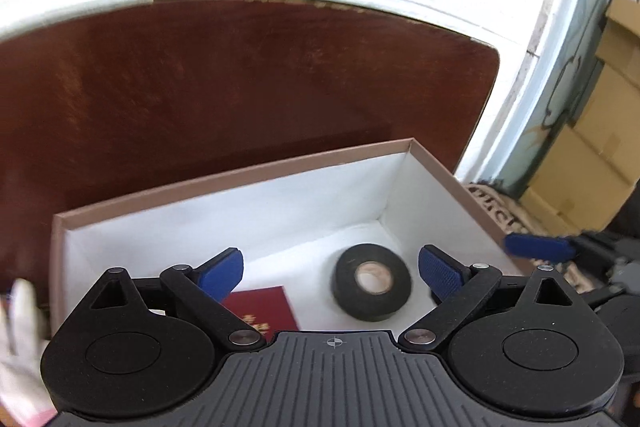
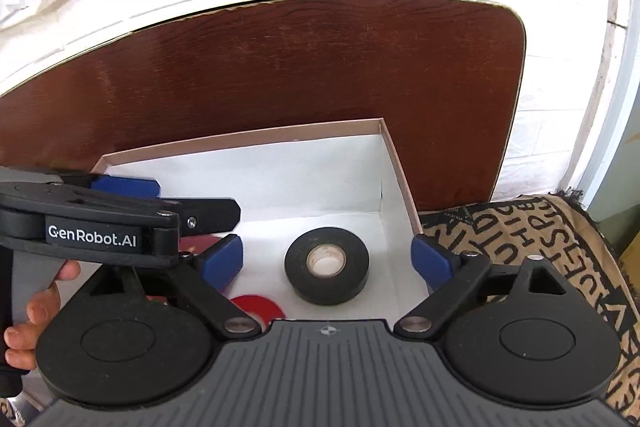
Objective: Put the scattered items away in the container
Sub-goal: 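Withdraw the left gripper from the box back toward the pile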
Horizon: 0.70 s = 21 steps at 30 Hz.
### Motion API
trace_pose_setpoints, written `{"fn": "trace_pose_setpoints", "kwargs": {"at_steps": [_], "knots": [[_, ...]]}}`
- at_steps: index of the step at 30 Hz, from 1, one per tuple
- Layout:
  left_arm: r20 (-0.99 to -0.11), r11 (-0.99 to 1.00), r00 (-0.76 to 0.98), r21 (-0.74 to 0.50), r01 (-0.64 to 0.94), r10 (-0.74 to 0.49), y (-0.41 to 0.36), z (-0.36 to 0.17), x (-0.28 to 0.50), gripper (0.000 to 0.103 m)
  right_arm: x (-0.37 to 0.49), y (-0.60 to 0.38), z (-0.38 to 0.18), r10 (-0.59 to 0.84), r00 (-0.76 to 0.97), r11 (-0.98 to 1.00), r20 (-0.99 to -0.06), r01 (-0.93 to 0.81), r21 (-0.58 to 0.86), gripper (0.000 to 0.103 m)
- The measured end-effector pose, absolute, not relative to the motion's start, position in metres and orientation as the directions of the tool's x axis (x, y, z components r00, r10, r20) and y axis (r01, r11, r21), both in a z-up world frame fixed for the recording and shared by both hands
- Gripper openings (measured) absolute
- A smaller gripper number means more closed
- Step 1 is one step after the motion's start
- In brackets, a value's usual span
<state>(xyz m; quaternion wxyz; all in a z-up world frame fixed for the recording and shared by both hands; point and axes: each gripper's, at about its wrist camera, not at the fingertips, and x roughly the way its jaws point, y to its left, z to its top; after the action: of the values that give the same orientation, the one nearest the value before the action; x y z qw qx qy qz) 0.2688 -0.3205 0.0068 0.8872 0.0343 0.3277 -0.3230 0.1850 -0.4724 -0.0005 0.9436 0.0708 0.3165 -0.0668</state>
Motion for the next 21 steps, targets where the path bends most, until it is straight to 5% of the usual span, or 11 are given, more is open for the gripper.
{"fn": "trace_pose_setpoints", "kwargs": {"at_steps": [21], "knots": [[-0.528,0.876,0.761,0.065,0.478,-0.376,-0.257,0.049,0.132,0.103,0.062,-0.392,0.022,-0.095,0.847,0.995,-0.523,0.104,-0.014,0.102]]}}
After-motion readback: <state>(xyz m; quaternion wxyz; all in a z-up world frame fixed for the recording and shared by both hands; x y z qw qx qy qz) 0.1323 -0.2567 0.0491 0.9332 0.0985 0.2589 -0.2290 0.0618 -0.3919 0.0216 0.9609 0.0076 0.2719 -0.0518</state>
